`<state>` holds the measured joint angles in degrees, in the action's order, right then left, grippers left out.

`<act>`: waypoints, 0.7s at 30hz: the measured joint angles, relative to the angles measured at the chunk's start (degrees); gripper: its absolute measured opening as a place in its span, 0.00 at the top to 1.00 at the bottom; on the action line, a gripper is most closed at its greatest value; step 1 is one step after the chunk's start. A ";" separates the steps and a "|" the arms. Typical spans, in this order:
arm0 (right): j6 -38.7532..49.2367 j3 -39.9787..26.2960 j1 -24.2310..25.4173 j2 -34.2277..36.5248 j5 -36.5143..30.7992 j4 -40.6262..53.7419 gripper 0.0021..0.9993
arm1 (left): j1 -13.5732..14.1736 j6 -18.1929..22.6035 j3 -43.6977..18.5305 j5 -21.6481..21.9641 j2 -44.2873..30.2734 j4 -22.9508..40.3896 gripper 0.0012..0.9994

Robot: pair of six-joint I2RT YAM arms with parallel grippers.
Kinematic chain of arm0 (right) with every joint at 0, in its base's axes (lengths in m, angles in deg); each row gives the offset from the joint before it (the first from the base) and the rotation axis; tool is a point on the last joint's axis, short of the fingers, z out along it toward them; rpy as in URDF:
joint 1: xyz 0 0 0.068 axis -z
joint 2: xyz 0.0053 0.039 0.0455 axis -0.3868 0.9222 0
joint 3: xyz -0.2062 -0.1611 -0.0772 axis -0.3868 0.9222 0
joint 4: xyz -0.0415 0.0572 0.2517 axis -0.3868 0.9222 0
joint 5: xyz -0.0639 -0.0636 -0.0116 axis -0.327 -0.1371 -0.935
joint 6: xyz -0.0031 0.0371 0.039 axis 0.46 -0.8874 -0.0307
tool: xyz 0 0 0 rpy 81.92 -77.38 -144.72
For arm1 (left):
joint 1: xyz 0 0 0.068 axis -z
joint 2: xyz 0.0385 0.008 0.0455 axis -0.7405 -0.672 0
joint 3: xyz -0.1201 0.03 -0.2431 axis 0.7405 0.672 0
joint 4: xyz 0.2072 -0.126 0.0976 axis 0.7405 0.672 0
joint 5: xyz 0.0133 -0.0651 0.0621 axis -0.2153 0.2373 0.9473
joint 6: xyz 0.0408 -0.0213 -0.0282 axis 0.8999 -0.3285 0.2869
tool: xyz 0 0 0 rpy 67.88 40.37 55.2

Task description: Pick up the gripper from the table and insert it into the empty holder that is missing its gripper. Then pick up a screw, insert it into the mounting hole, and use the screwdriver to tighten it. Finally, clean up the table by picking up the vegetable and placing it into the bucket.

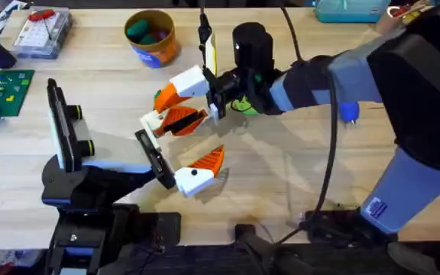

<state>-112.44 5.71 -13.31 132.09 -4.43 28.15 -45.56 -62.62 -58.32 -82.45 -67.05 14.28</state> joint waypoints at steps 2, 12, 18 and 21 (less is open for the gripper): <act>0.00 0.00 0.33 0.00 0.02 -0.02 0.01 | 0.00 0.00 0.00 0.00 -0.02 0.00 0.01; 0.02 0.00 3.56 0.00 -1.19 -0.29 0.00 | 0.00 0.00 0.00 0.00 0.00 0.00 0.01; 0.02 0.00 3.79 0.04 -1.55 -3.01 0.00 | 0.00 0.00 0.00 0.00 -0.02 0.00 0.01; 0.02 0.00 3.79 0.04 -1.93 -3.04 0.00 | 0.00 -0.02 0.00 0.00 -0.02 0.00 0.01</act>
<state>-112.42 5.71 -9.52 132.13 -6.36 25.11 -45.56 -62.64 -58.32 -82.45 -67.07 14.28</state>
